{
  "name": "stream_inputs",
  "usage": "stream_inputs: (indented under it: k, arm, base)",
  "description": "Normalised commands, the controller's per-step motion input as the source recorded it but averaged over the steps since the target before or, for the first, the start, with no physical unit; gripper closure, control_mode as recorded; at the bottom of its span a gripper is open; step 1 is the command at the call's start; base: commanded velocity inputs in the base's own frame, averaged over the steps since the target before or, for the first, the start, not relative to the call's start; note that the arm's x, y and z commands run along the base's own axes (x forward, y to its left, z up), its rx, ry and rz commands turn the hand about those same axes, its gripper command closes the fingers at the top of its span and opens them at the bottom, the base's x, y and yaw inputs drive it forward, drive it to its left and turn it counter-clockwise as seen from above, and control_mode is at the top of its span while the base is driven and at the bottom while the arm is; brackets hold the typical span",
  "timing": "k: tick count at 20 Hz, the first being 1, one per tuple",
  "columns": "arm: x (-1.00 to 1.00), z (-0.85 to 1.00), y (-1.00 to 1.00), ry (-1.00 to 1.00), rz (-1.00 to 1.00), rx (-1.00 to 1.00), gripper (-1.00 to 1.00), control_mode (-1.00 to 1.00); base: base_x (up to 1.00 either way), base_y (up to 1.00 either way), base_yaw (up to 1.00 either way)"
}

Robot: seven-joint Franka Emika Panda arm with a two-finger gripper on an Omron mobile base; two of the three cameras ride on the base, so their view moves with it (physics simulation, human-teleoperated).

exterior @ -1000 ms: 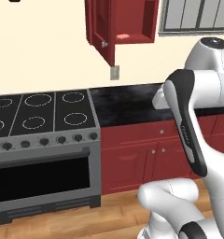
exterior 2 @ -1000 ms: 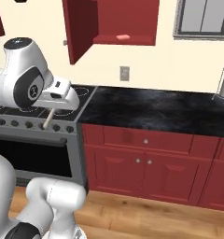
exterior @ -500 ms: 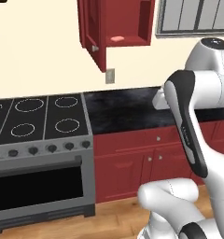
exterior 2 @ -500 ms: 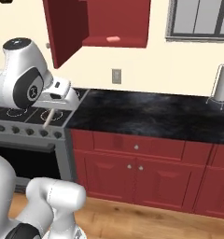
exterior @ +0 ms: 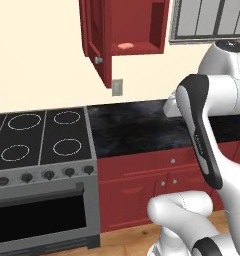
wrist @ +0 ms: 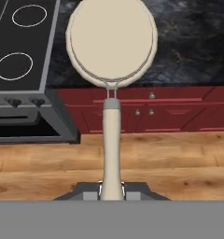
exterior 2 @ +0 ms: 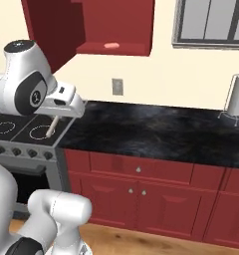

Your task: Pick up the bar soap and dish brush from the sink, and place them back in the cabinet, and close the cabinet door.

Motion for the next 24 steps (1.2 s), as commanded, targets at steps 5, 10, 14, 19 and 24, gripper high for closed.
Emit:
stream_inputs:
  k: [5,10,14,19,24]
  arm:
    - [0.00,0.00,0.00,0.00,0.00,0.00,1.00,1.00]
    - [0.00,0.00,0.00,0.00,0.00,0.00,1.00,1.00]
    - [0.00,0.00,0.00,0.00,0.00,0.00,1.00,1.00]
    - [0.00,0.00,0.00,0.00,0.00,0.00,1.00,1.00]
    - [0.00,0.00,0.00,0.00,0.00,0.00,1.00,1.00]
  base:
    - [0.56,-0.31,0.00]
    - [0.56,-0.37,0.00]
    - [0.53,-0.36,0.00]
    - [0.50,-0.29,0.00]
    - [0.40,-0.08,0.00]
